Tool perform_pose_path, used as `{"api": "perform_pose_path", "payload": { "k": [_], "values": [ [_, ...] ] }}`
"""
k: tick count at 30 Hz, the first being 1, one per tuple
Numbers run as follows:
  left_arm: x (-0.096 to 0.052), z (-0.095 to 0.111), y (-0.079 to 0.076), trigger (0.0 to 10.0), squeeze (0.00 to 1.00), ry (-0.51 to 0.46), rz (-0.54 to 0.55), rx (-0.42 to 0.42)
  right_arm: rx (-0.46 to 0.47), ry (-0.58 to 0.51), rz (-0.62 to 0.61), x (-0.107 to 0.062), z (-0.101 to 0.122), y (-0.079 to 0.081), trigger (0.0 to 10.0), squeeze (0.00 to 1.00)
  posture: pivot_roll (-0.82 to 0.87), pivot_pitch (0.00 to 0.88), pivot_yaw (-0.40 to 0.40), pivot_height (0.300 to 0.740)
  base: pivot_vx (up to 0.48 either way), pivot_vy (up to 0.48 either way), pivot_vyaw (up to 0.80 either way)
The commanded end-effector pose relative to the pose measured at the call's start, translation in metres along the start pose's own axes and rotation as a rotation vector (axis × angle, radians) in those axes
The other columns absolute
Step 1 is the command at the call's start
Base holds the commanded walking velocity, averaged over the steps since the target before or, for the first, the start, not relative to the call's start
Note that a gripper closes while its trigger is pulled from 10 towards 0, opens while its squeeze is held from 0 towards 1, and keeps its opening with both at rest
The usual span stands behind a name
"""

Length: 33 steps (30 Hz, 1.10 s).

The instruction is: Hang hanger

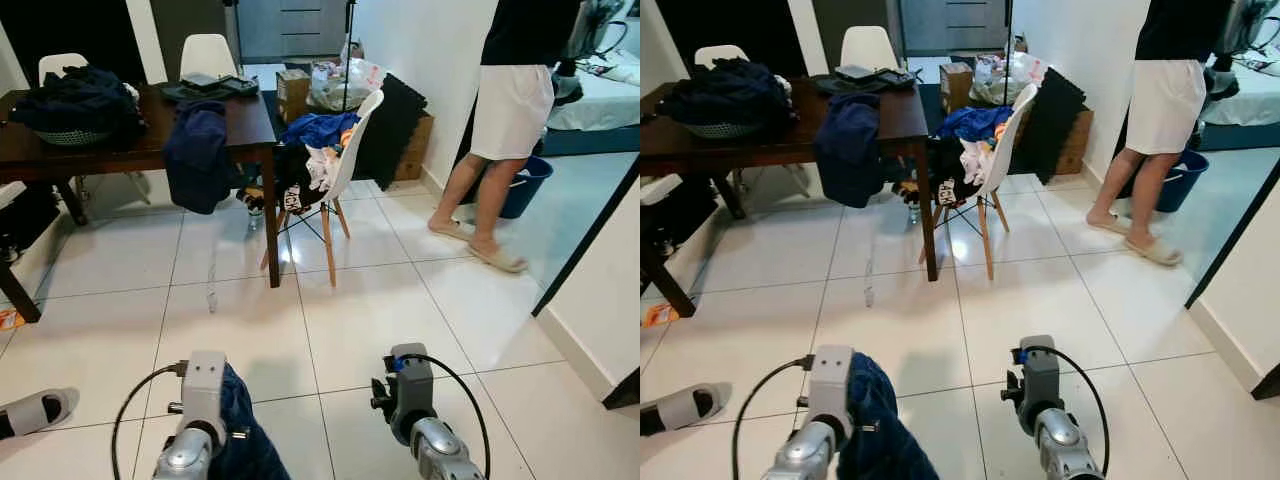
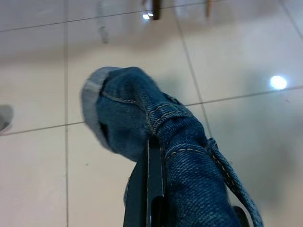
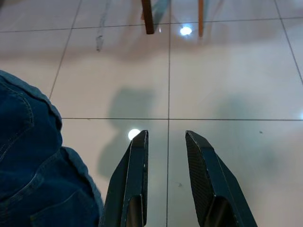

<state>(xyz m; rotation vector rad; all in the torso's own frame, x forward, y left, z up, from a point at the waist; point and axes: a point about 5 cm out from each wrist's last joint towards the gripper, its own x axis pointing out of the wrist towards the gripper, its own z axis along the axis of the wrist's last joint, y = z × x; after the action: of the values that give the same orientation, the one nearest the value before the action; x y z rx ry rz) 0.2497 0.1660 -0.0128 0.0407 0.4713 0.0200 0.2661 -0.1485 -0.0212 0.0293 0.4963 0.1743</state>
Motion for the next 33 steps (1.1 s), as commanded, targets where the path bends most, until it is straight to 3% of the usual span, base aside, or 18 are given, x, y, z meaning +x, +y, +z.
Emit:
{"api": "perform_pose_path", "payload": {
  "k": [1,12,33],
  "values": [
    [0.001,0.005,0.001,10.0,0.00,-0.026,-0.003,-0.019,0.003,-0.017,0.002,0.002,0.004,0.002,10.0,0.00,-0.03,0.000,-0.020,0.740,0.000,0.000,0.00],
    [0.002,0.011,-0.009,10.0,0.00,-0.058,-0.020,-0.033,0.004,-0.031,-0.006,0.003,0.006,0.004,10.0,0.00,-0.03,0.000,-0.024,0.740,0.000,0.000,0.00],
    [0.000,0.007,-0.024,10.0,0.00,-0.047,-0.037,-0.019,-0.022,-0.013,-0.016,0.000,0.004,-0.009,10.0,0.00,0.00,0.000,-0.052,0.740,0.000,0.000,0.00]
  ]
}}
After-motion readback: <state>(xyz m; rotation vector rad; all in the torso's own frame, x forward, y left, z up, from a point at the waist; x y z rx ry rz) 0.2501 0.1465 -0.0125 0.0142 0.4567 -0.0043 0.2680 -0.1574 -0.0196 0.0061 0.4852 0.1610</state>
